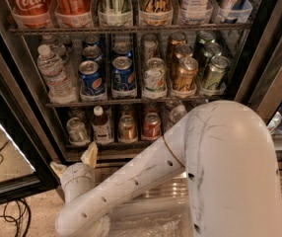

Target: Pick 7up can from bottom shelf of fridge

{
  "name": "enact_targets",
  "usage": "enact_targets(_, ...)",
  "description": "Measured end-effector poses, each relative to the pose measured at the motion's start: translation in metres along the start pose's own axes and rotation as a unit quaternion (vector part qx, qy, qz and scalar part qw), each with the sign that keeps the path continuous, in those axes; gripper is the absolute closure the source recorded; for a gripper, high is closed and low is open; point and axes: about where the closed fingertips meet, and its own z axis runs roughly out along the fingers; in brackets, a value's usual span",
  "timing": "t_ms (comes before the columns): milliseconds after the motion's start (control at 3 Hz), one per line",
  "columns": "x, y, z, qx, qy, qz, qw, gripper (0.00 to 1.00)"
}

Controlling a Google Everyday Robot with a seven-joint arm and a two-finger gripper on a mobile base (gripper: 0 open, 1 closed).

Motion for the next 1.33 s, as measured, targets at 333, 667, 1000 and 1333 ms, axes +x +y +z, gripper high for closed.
enact_targets(333,-0.012,-0.001,0.018,0.003,-0.024,-0.008,0.9997,0.14)
enact_targets(667,-0.020,-0.001,0.028,0.014,-0.044,-0.008,0.9989,0.15)
enact_targets(1000,-0.024,-0.002,0.034,0.036,-0.070,0.010,0.9969,0.14)
enact_targets(1333,-0.028,-0.005,0.037,0.066,-0.093,0.022,0.9933,0.18)
